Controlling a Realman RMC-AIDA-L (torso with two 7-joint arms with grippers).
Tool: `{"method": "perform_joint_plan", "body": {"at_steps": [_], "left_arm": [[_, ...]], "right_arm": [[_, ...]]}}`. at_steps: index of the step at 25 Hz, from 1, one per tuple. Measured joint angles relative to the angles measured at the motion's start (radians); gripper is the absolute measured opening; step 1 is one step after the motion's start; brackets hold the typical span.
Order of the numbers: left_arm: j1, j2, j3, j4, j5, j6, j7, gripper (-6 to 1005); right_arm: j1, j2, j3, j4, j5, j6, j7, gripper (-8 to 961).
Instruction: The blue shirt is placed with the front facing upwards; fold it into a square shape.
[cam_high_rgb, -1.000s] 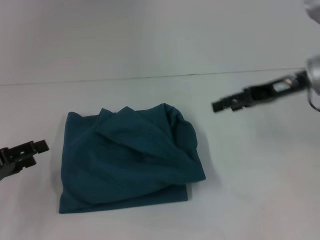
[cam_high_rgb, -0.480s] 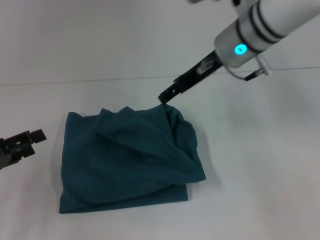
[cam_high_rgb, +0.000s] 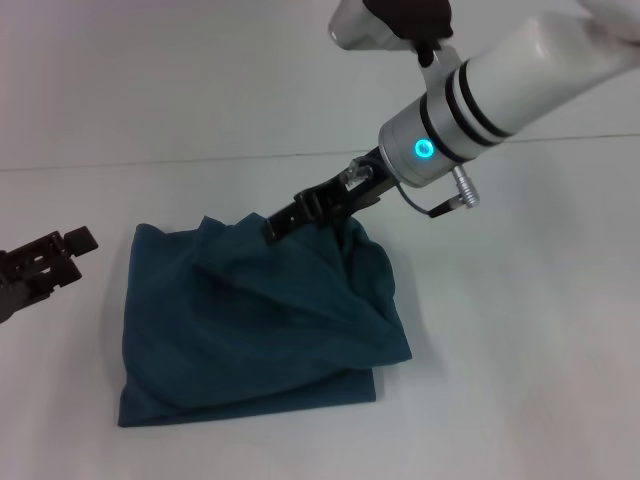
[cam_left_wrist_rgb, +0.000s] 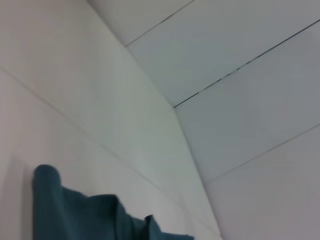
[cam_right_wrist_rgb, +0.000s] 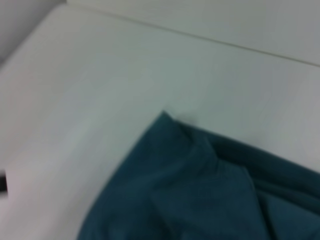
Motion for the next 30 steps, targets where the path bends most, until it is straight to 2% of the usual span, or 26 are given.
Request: {"method": "perform_joint_plan", "body": {"at_steps": [5,9,14,20,23,28,30], "left_arm": [[0.001,-0.006,0.002,-0.001,-0.006,-0.001,0.002,800],[0.002,-0.009,0.0,-0.006,-0.006,-0.007,0.006,800],[-0.004,-0.01,0.001,-0.018,-0.006,-0.017,0.014,800],[-0.005,-0.017,0.005,-0.022,-0.006,-0.027,0.016,800],[-0.006,-0.017,0.002,-0.023,-0.006,-0.027,0.016,800],[-0.006,-0.014,-0.001,-0.023,-0.006,-0.028,0.017,800],[-0.005,-0.013,-0.009,-0.023,-0.006,-0.028,0.017,800]], "right_arm": [[-0.033,-0.007,0.0,0.07,0.106,0.124,-0.012,884],[-0.033,-0.002,-0.003,0.132,0.121,0.199,-0.023,884],[-0.025,0.008,-0.012,0.182,0.104,0.286,-0.022,885],[-0.027,0.009,-0.014,0.196,0.012,0.417,0.028,885],[-0.036,0.007,-0.01,0.158,0.011,0.377,0.02,885],[-0.084,0.011,-0.013,-0.01,0.015,0.148,-0.024,885],[-0.086,0.016,-0.021,-0.029,0.015,0.065,-0.074,884]]}}
